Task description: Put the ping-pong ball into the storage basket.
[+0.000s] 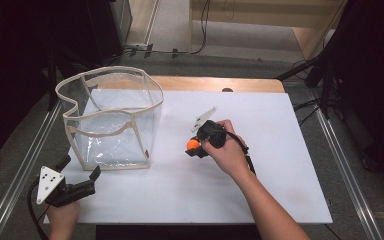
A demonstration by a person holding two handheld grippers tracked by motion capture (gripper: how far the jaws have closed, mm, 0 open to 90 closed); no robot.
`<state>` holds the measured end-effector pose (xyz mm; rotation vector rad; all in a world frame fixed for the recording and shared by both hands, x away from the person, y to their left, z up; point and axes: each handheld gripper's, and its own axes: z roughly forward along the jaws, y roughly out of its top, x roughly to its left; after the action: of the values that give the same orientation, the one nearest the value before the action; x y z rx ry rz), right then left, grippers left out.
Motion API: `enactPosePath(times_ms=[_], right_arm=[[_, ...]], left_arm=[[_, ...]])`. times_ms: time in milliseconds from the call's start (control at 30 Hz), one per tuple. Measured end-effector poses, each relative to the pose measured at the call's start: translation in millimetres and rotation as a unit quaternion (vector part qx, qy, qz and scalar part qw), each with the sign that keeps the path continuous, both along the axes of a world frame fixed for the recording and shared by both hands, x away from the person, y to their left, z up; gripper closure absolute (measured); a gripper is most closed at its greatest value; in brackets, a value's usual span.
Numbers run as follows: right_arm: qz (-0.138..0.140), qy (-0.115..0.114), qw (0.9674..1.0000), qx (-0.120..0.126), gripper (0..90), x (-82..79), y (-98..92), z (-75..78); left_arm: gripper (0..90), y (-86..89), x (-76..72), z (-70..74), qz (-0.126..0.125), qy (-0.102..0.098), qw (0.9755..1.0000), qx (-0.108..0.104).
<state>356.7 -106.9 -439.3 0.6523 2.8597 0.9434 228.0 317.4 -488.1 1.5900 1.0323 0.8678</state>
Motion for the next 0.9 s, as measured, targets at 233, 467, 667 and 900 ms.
enactPosePath(times_ms=[233,467,667,900], right_arm=[[0.004,-0.007,1.0000,0.004,47.3,2.2,1.0,8.7],[0.008,-0.012,0.9999,0.005,47.4,4.9,3.6,18.6],[0.009,-0.013,0.9999,0.007,47.4,6.3,5.2,25.4],[0.012,-0.016,0.9998,0.007,47.4,7.8,6.9,31.8]], left_arm=[[0.0,0.0,0.0,0.0,0.000,0.000,1.0000,0.000],[0.0,0.1,0.0,0.0,-0.001,0.000,1.0000,0.000],[0.0,0.1,0.1,0.0,-0.001,0.000,1.0000,0.000],[0.0,0.2,0.2,0.0,-0.001,0.000,1.0000,-0.001]])
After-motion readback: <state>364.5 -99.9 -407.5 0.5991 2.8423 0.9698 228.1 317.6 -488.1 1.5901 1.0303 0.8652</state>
